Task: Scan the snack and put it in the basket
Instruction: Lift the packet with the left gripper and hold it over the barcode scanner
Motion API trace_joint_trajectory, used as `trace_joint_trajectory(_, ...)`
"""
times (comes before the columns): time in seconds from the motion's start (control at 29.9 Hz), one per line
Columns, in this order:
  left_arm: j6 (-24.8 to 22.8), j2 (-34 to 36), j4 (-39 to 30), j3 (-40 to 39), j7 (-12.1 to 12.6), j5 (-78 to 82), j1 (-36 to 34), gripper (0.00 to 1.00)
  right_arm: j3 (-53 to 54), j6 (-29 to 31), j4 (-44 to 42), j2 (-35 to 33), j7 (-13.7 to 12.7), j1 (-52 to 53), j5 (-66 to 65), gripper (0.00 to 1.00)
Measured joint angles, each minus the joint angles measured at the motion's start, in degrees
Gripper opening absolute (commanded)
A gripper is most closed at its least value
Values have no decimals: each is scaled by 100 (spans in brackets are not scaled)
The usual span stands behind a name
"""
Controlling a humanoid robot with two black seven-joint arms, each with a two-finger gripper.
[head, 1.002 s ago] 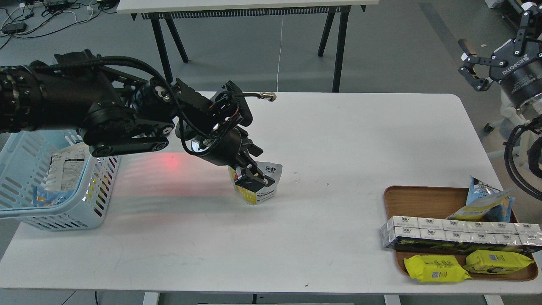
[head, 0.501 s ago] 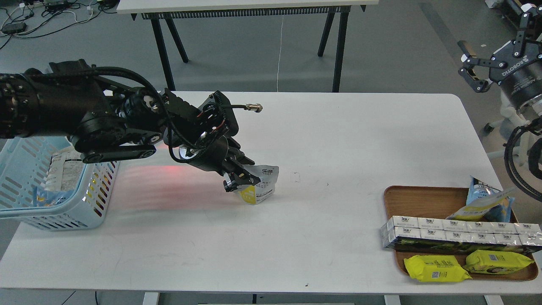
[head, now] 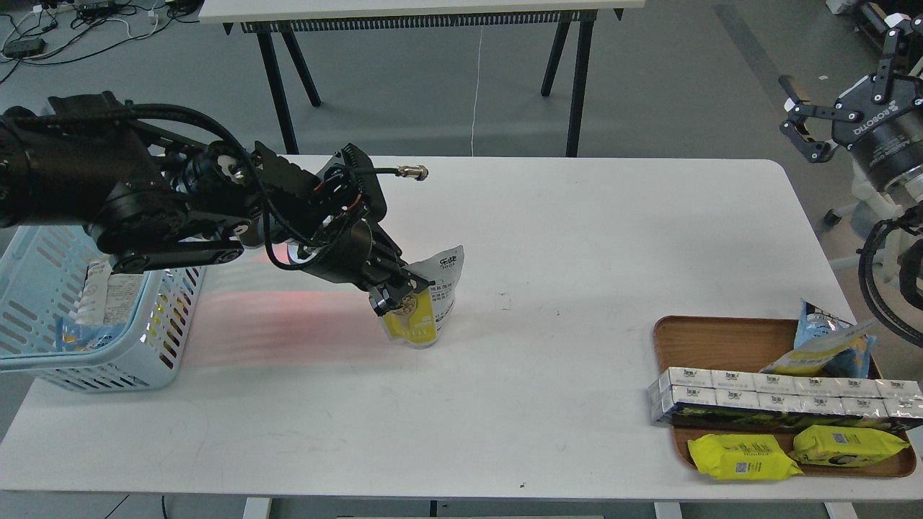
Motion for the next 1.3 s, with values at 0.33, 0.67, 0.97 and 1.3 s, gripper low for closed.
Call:
trace_joint_trajectory(0.33, 2, 891, -90, -42, 1, 0, -913, 0, 106, 0, 16, -32, 0, -9, 8, 100)
trace_joint_trajectory(0.67, 105, 1181, 504, 40, 0, 159, -974, 0, 202, 0, 18, -28, 0, -9, 8, 100)
trace_joint_trajectory(0.97, 102, 1139, 1190, 30, 1, 391, -283, 0, 223, 0, 18, -32, 0, -9, 8, 99)
trace_joint_trajectory(1.3, 82, 1381, 1334, 38, 1, 551, 17, 0, 221, 0, 17, -24, 0, -9, 8, 100)
